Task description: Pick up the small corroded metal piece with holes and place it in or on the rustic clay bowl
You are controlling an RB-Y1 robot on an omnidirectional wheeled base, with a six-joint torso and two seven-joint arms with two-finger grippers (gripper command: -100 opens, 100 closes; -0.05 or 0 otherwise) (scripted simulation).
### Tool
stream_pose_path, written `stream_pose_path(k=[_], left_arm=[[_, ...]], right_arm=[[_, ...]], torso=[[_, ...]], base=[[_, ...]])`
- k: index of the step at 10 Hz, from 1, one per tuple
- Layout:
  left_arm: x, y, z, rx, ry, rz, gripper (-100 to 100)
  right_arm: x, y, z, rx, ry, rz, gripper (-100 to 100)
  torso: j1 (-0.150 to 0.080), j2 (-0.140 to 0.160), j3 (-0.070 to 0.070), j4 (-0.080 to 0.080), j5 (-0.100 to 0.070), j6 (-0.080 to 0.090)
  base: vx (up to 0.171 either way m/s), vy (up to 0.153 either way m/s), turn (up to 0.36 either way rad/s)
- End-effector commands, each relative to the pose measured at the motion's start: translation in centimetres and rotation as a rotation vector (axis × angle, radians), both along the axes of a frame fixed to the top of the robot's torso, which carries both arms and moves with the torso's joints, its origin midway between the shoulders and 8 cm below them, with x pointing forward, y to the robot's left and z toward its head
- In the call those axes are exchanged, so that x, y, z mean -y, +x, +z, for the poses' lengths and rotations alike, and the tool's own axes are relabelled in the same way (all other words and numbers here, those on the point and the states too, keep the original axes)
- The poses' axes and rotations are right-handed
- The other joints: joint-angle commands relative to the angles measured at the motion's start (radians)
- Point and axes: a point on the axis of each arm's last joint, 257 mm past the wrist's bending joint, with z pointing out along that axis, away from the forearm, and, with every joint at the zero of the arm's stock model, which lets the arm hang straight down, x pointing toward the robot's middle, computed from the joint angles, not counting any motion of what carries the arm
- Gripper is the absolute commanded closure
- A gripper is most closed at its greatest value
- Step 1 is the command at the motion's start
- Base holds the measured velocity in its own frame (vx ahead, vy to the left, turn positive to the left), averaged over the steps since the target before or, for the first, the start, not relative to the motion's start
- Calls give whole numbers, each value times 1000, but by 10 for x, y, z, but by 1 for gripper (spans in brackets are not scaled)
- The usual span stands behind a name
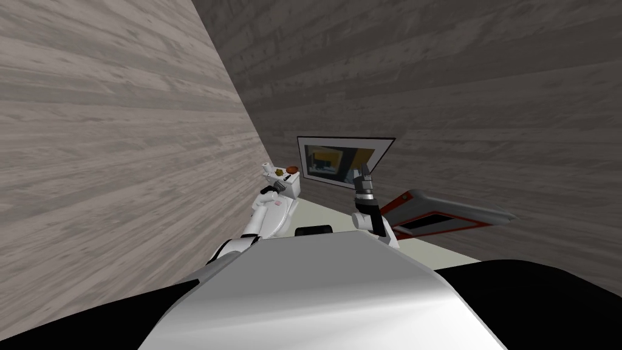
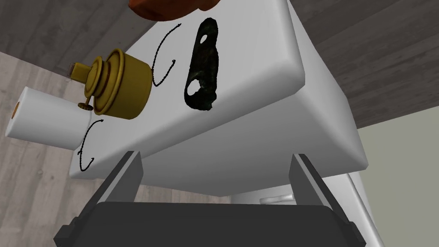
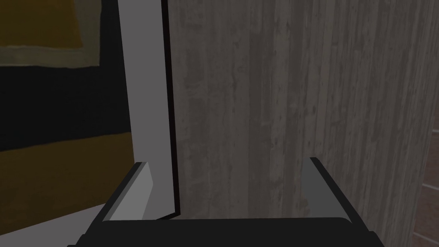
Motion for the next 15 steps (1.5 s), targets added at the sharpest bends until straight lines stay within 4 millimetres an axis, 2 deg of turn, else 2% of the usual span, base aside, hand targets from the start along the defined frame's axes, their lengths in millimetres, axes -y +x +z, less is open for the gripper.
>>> stream_pose_path(k=[1,2,3,4,5,6,7,8,9,10,11,12,13,14,15], left_arm=[[-2,0,-13,-60,-20,11,-100],[-5,7,-10,-80,-49,27,-100],[-6,3,-23,-124,-52,31,-100],[-8,10,-17,-141,-80,47,-100],[-9,6,-29,-182,-83,50,-100],[-11,13,-24,-202,-111,68,-100],[-11,8,-34,-241,-114,71,-100],[-13,14,-28,-260,-141,88,-100],[-14,8,-39,-300,-144,93,-100],[-15,14,-32,-320,-170,108,-100],[-16,7,-43,-357,-173,114,-100],[-16,13,-34,-377,-198,128,-100],[-17,6,-44,-411,-202,135,-100],[-17,10,-36,-434,-226,149,-100],[-17,4,-45,-463,-229,155,-100]], right_arm=[[0,0,0,0,0,0,0],[0,0,0,0,0,0,0],[0,0,0,0,0,0,0],[0,0,0,0,0,0,0],[0,0,0,0,0,0,0],[0,0,0,0,0,0,0],[0,0,0,0,0,0,0],[0,0,0,0,0,0,0],[0,0,0,0,0,0,0],[0,0,0,0,0,0,0],[0,0,0,0,0,0,0],[0,0,0,0,0,0,0],[0,0,0,0,0,0,0],[0,0,0,0,0,0,0],[0,0,0,0,0,0,0]], torso=[[0,0,0,0,0,0],[0,0,0,0,0,0],[0,-1,0,0,0,0],[0,-1,0,0,0,0],[0,-1,-1,0,0,0],[0,-1,-1,0,0,0],[0,-2,-1,0,0,0],[-1,-1,-1,-1,0,0],[-1,-2,-1,0,0,0],[-1,-2,-1,-1,0,0],[-1,-2,-1,-1,0,0],[0,-2,-1,-1,0,0],[0,-3,-2,-1,0,0],[0,-3,-2,-1,0,0],[-1,-3,-2,-1,0,0]], base=[[9,11,-3],[16,11,-7],[17,9,-5],[24,8,-9],[23,8,-6],[32,10,-13],[27,7,-7],[36,5,-17],[33,6,-10],[42,8,-16],[43,9,-10],[53,14,-22],[49,8,-14],[54,1,-14],[48,4,-13]])
